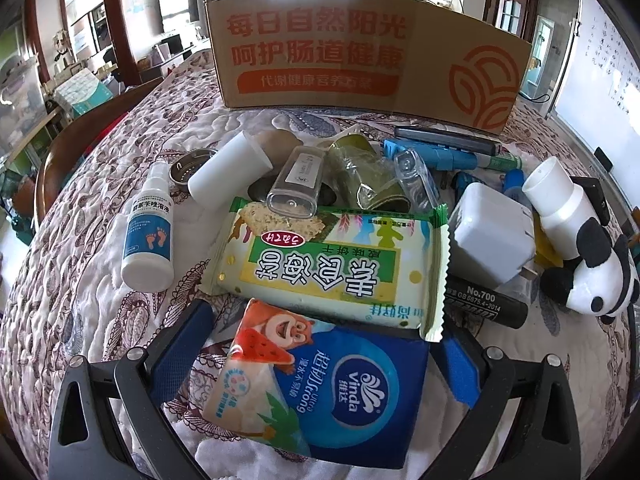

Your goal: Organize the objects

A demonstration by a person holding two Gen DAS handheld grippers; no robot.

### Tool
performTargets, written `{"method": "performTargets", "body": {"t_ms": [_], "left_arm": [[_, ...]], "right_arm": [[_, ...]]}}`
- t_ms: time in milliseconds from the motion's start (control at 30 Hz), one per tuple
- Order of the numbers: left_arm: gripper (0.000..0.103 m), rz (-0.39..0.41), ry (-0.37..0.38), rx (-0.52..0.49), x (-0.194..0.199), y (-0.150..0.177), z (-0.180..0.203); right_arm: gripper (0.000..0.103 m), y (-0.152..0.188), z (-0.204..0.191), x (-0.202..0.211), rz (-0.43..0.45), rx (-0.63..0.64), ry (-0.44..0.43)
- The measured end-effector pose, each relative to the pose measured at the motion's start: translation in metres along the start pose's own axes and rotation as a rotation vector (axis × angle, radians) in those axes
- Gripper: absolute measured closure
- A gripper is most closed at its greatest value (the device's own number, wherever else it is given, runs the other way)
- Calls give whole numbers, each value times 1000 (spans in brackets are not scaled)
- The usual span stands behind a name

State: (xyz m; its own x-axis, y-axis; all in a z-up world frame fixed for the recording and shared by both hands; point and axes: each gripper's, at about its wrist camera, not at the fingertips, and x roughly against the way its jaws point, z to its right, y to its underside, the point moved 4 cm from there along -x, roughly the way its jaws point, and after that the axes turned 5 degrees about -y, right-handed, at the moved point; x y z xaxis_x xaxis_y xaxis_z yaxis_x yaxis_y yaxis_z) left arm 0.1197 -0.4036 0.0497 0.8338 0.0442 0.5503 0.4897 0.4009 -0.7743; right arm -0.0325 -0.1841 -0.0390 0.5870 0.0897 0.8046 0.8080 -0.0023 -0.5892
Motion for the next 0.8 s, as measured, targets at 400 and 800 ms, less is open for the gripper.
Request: {"method": "performTargets", "body": {"t_ms": [400, 800], "left_arm": [[0, -173, -32, -138, -52, 45, 43], [0, -331, -7, -391, -100, 97, 149]], "right_arm": [[47, 1, 2, 2, -67, 102, -68], [5, 59, 171, 104, 67, 78, 2]]}}
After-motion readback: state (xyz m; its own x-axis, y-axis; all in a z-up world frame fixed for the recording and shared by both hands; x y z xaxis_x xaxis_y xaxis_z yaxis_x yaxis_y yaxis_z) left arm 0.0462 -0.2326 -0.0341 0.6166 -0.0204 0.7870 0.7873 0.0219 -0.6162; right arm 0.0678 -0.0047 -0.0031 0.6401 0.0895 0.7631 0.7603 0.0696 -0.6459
